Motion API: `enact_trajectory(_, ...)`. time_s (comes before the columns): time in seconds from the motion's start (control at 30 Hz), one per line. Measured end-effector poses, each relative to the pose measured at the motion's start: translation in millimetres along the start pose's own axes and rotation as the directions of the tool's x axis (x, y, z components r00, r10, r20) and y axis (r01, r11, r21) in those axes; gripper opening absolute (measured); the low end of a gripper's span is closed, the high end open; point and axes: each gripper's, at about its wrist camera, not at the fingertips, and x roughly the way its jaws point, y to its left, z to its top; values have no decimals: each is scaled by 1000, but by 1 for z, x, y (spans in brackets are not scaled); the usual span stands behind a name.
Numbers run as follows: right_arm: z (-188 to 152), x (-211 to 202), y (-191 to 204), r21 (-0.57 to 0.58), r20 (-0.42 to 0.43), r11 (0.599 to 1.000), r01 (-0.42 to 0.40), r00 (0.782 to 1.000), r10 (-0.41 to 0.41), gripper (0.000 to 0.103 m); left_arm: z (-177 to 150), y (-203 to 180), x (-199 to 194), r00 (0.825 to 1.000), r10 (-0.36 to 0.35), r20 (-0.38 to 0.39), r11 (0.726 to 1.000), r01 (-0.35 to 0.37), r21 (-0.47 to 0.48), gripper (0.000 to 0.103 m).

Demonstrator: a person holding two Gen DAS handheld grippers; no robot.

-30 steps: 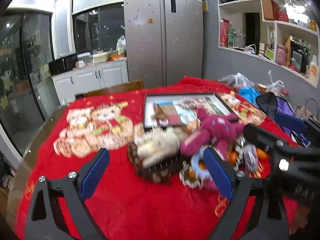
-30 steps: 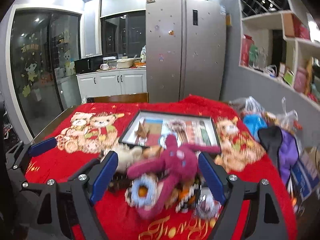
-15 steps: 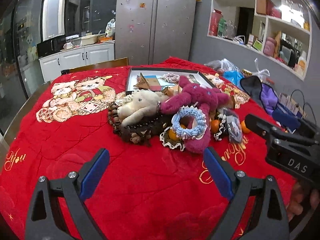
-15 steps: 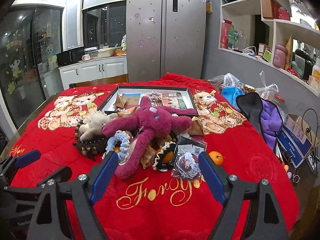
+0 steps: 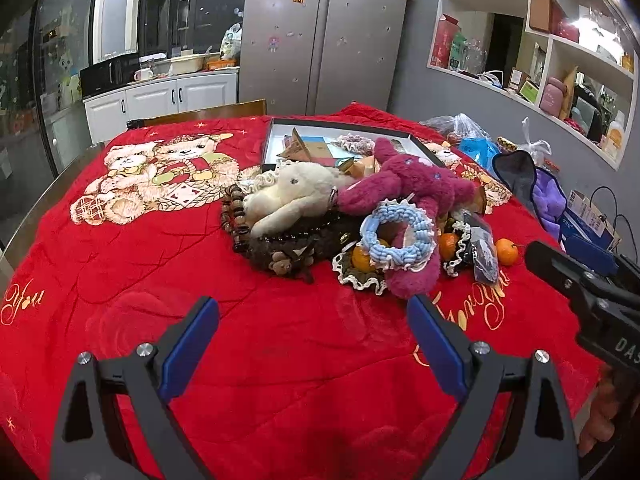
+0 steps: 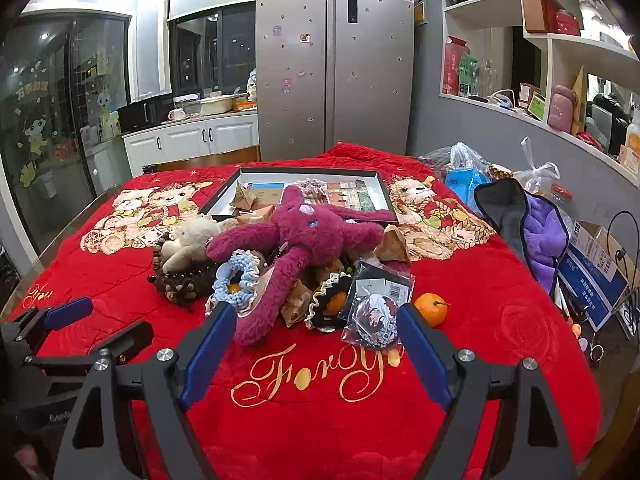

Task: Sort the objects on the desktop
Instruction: 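Withdraw both open tools from the box back toward the pile, then reach the right tool to the clear anime badge bag and grasp it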

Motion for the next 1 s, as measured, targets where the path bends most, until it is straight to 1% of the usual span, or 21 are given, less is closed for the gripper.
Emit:
enact_trajectory(0.17, -2, -1, -3, 18, -14, 999, -35, 999, 35, 85, -1, 0, 6, 1000, -6, -17, 1000, 6, 2, 96)
enact_trajectory(0.3, -2, -3, -5, 14, -7, 999, -30, 1000, 30, 85, -2, 0, 9, 1000, -7, -23, 1000, 7, 3, 96)
enact_trajectory(0.47, -4, 1, -12, 36, -21, 999, -23, 1000, 24, 85, -1, -2, 13, 999, -20, -29, 1000, 20, 7, 96)
enact_trajectory(0.7, -5, 9, -16, 41, -37, 999, -28, 999, 30, 85, 1, -7, 20, 999, -8, -40, 999, 10, 31, 96)
enact_trajectory(1.0, -4, 31, -31, 61, -64, 998, -19, 998, 23, 85, 11, -14, 40, 998, -7, -62, 999, 10, 42, 96)
